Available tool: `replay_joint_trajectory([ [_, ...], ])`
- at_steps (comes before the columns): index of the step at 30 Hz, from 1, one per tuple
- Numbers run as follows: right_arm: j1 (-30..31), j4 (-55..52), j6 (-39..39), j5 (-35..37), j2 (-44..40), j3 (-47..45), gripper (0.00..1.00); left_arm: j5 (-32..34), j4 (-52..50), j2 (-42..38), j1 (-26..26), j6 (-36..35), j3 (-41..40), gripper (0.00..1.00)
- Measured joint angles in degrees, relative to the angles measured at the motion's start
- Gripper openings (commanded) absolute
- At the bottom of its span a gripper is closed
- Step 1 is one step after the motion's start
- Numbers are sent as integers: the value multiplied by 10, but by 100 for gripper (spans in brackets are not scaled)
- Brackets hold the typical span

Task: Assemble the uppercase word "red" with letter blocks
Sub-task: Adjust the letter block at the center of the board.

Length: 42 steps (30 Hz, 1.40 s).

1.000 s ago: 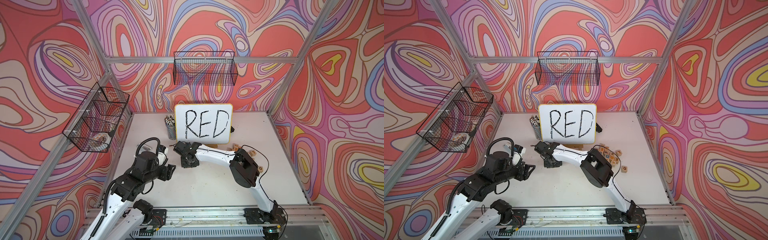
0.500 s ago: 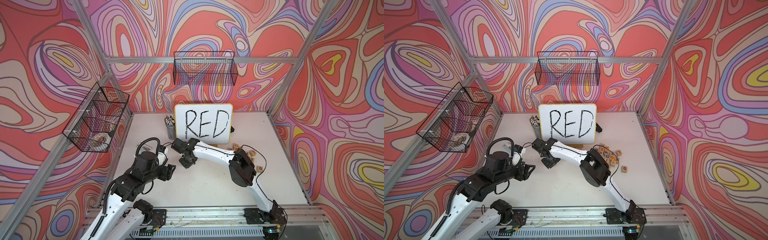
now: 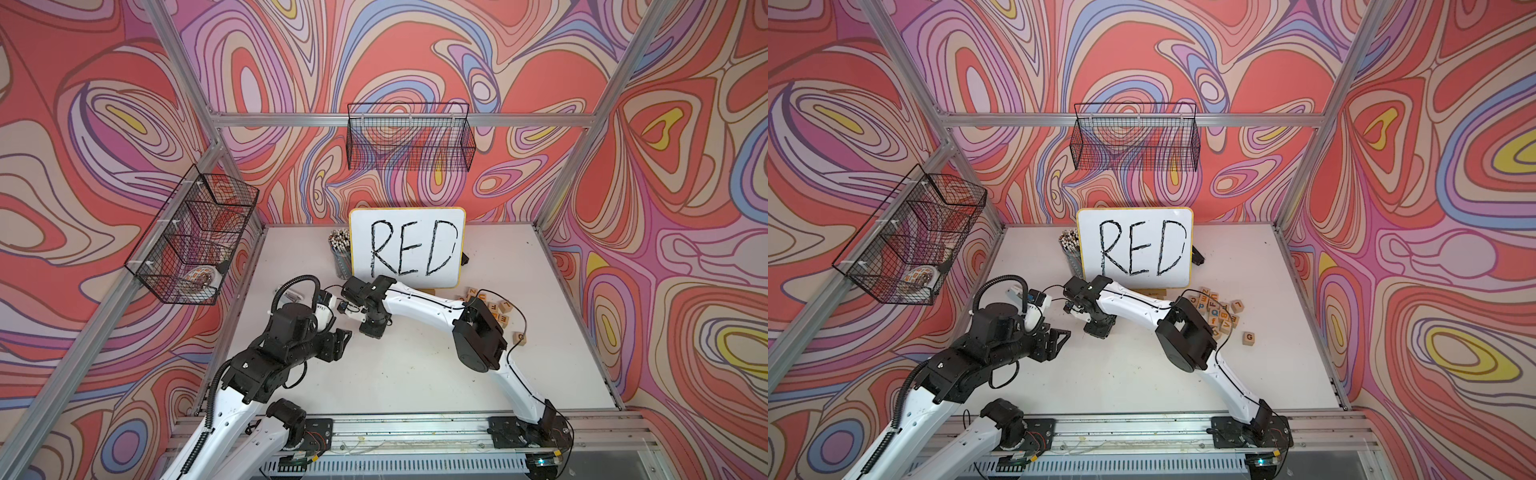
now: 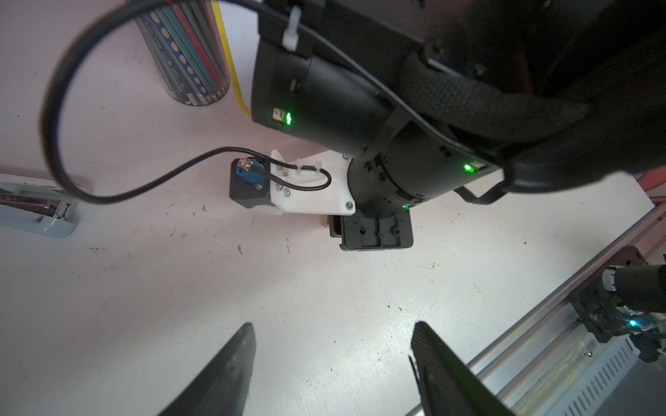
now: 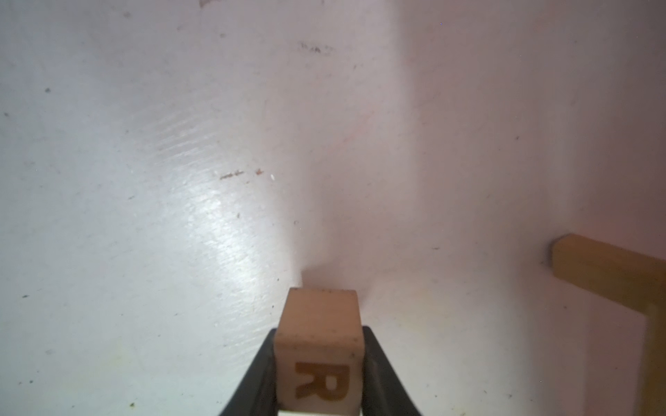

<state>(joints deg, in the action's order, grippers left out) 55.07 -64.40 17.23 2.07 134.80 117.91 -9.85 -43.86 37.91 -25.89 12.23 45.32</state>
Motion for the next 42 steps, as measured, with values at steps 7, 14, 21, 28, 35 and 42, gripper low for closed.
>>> replay_joint_trajectory([
  [7,-14,29,77,-8,-6,-35,28,0,0,0,0,0,0,72],
  [14,-14,60,119,-37,-19,-61,29,0,0,0,0,0,0,72],
  [21,-14,62,146,-59,-19,-64,30,0,0,1,0,0,0,72],
  [28,-14,64,167,-58,-20,-65,33,0,0,1,0,0,0,71],
  [35,-14,85,178,-46,-26,-91,39,0,0,1,0,0,0,72],
  [42,-14,95,181,-42,-29,-103,40,0,0,1,0,0,0,72],
])
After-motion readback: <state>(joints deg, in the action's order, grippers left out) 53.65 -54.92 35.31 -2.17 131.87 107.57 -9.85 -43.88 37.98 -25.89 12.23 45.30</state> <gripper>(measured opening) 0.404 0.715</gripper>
